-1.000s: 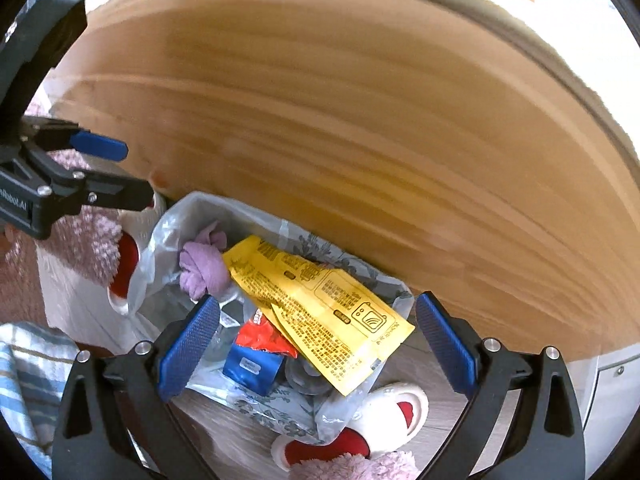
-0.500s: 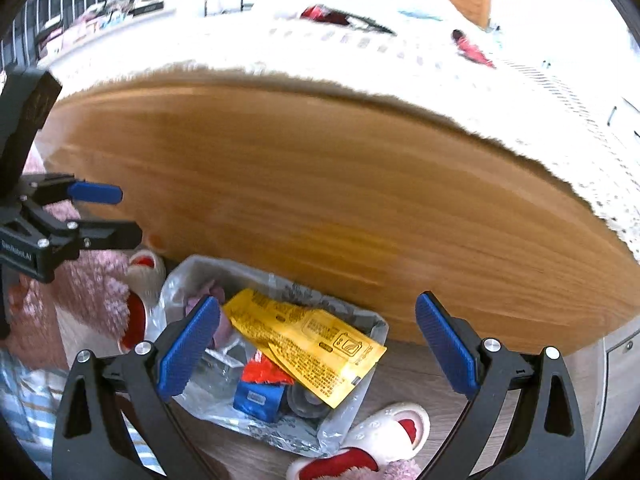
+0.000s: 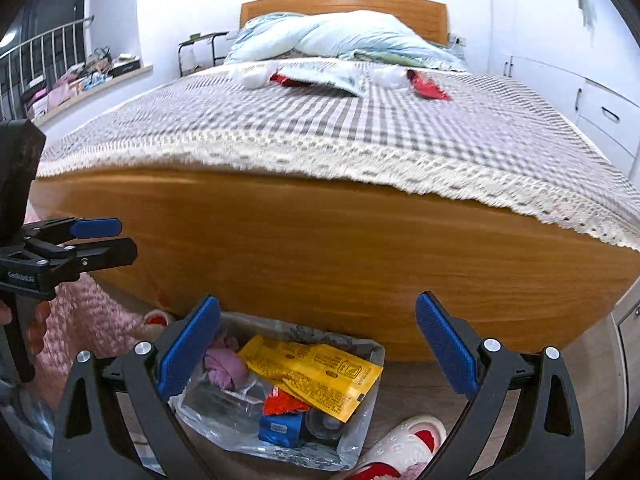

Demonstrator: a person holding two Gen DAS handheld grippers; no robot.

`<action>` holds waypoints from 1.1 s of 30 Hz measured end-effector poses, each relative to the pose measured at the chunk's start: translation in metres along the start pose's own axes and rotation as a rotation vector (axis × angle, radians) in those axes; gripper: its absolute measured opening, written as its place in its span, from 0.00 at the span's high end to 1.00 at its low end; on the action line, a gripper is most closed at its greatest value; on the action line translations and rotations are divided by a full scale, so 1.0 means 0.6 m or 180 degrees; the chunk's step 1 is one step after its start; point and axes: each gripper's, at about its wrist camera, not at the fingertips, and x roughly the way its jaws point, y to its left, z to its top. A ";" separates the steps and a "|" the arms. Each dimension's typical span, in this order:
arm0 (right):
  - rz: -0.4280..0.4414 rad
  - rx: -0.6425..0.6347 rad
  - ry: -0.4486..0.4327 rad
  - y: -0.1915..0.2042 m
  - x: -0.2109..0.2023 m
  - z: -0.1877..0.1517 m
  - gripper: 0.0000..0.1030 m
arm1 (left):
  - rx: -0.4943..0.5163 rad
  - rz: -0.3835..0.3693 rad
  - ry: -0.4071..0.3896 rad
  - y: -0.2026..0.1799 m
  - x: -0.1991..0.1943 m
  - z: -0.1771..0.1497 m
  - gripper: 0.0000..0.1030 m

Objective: Collect trash
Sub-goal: 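Raise both open tools out of the bag toward the bed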

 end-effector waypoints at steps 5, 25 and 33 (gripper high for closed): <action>-0.0032 0.0096 -0.0159 -0.004 -0.016 0.015 0.09 | 0.0073 0.0005 -0.0178 -0.007 -0.024 0.018 0.07; -0.0318 0.0213 -0.0795 -0.018 -0.055 0.098 0.08 | 0.0399 0.0011 -0.1015 -0.044 -0.094 0.111 0.07; -0.0392 0.0270 -0.0957 -0.027 -0.056 0.132 0.08 | 0.0421 -0.0045 -0.1156 -0.040 -0.098 0.138 0.07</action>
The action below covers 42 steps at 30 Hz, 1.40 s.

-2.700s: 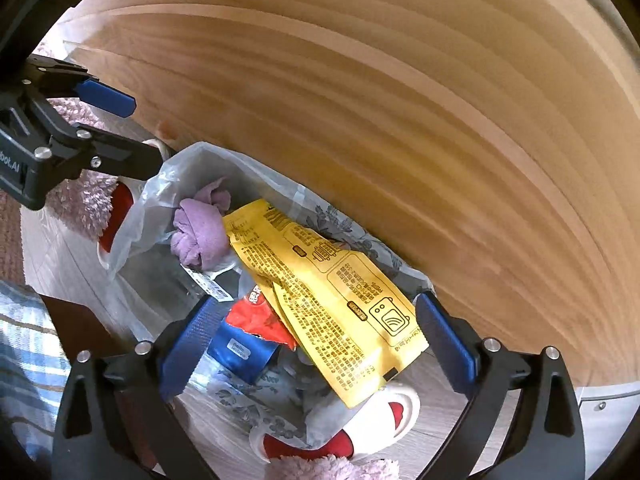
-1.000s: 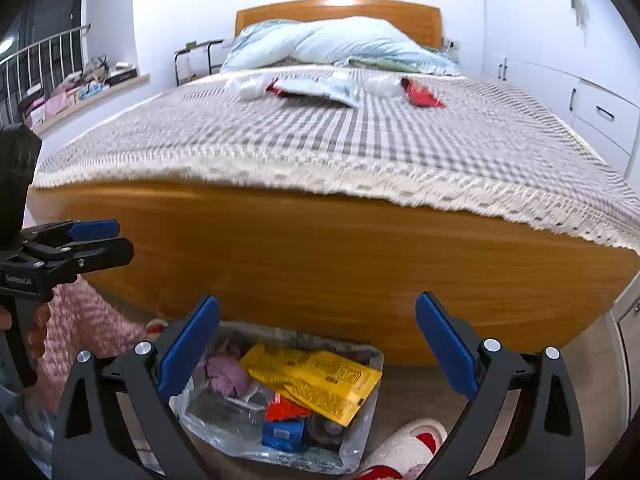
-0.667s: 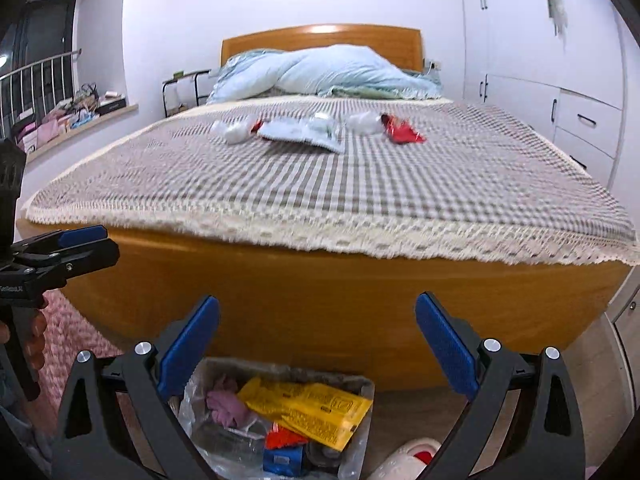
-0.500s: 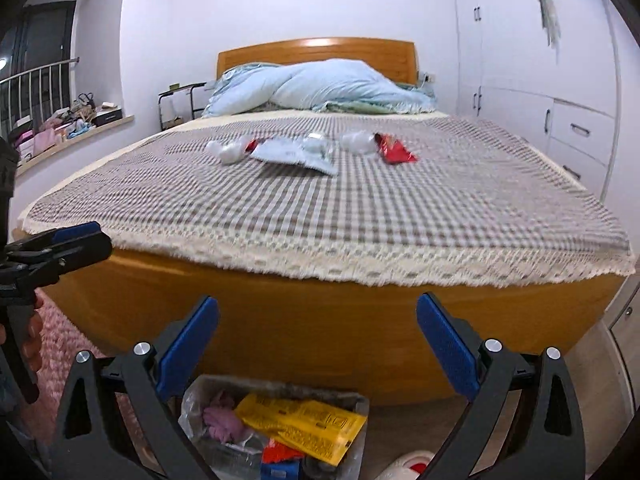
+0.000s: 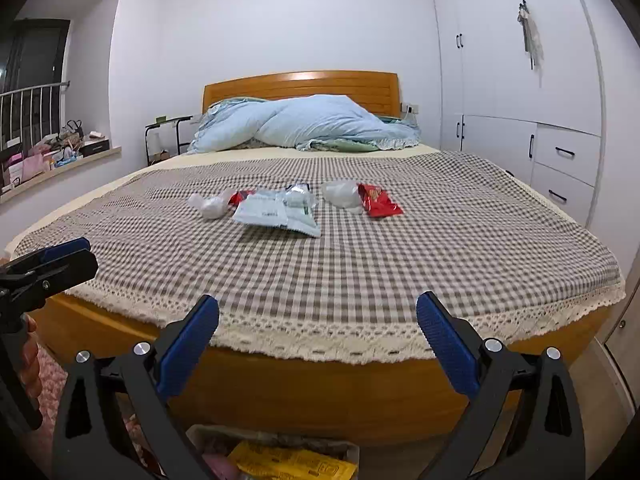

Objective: Collect trash
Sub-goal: 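Raise both open tools out of the bag toward the bed, then reach both open grippers toward the clear plastic bags on the bed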

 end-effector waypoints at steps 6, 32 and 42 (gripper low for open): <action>-0.0049 -0.0002 -0.0080 -0.003 0.015 0.020 0.08 | -0.0011 0.0026 -0.0069 0.008 0.017 0.017 0.07; -0.0760 -0.0071 -0.0637 -0.007 0.098 0.114 0.08 | -0.0115 0.0165 -0.0589 0.065 0.105 0.136 0.07; -0.0579 0.0001 -0.0492 -0.025 0.157 0.151 0.08 | -0.0119 0.0254 -0.0586 0.091 0.139 0.154 0.07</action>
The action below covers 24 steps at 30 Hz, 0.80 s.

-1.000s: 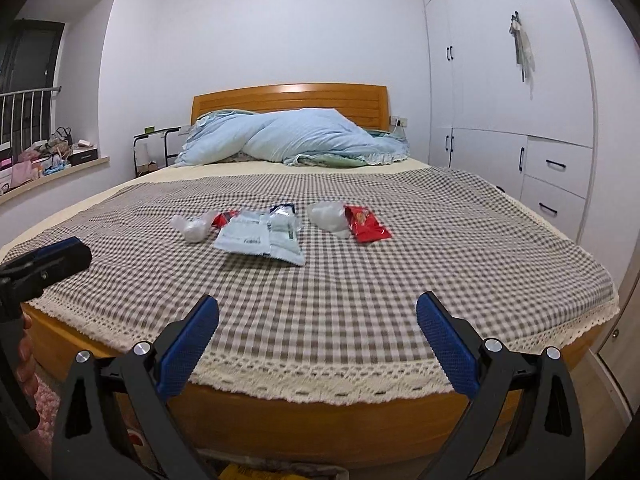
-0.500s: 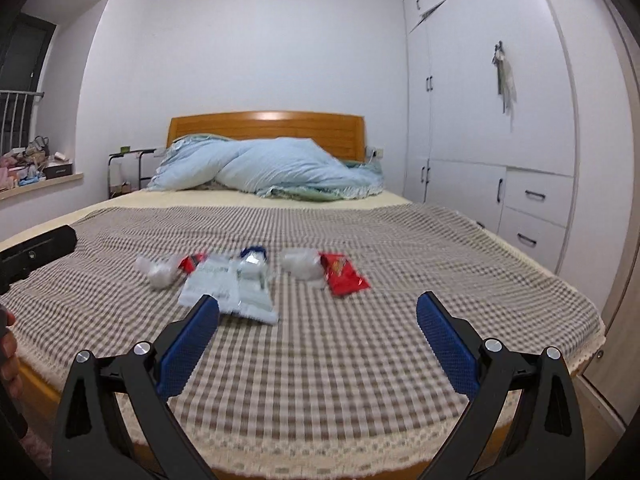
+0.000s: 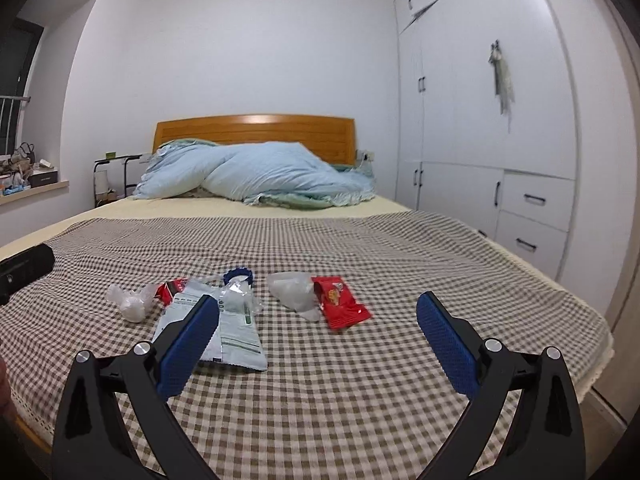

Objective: Collect trash
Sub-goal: 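Reach both open grippers toward the clear plastic bags on the bed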

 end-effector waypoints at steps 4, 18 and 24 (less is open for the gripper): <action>0.0007 0.0058 0.0097 -0.017 0.020 0.003 0.08 | -0.0034 0.0038 0.0051 0.017 0.016 0.002 0.07; 0.0121 -0.0195 0.0450 0.011 0.109 0.004 0.08 | -0.0219 0.0238 0.0541 0.054 0.110 0.009 0.07; 0.0148 -0.0150 0.0499 0.015 0.152 0.022 0.08 | -0.0302 0.0480 0.0879 0.091 0.160 0.007 0.07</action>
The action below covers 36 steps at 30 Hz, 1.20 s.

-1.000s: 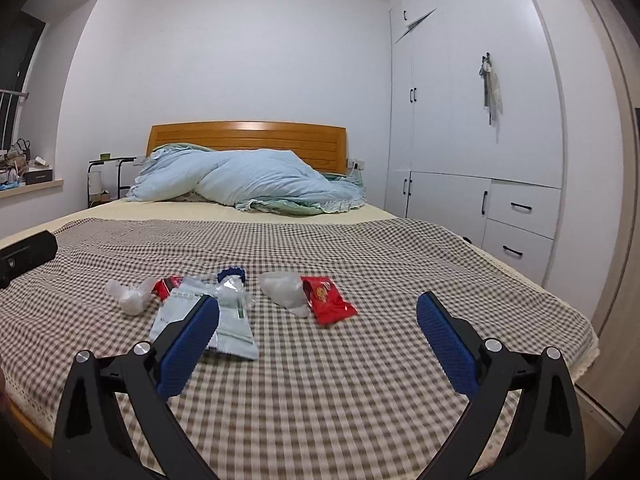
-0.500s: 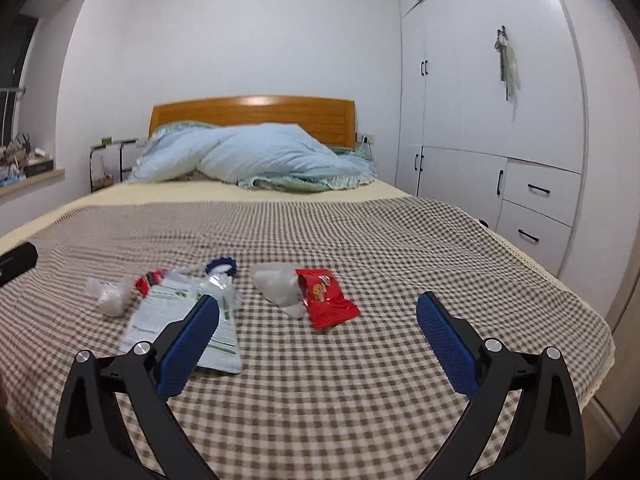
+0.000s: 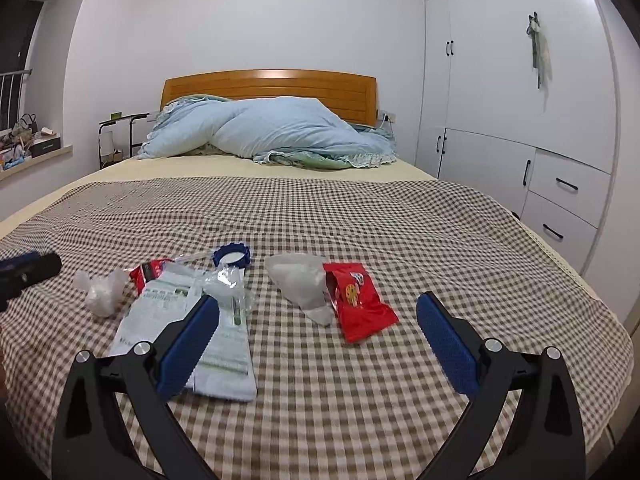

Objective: Collect trash
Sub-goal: 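Reach both open grippers toward the clear plastic bags on the bed, then grasp a clear plastic bag with the left gripper while the right grasps another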

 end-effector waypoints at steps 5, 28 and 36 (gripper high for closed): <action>0.0027 -0.0006 0.0061 0.003 0.030 0.019 0.08 | -0.0151 0.0133 0.0363 0.030 0.054 0.008 0.08; 0.0451 -0.0728 0.0771 0.122 0.193 0.025 0.41 | -0.0419 -0.0098 0.0832 0.072 0.140 -0.003 0.66; 0.0745 -0.0763 0.1069 0.139 0.231 0.011 0.77 | -0.0384 -0.0242 0.0751 0.060 0.137 0.009 0.66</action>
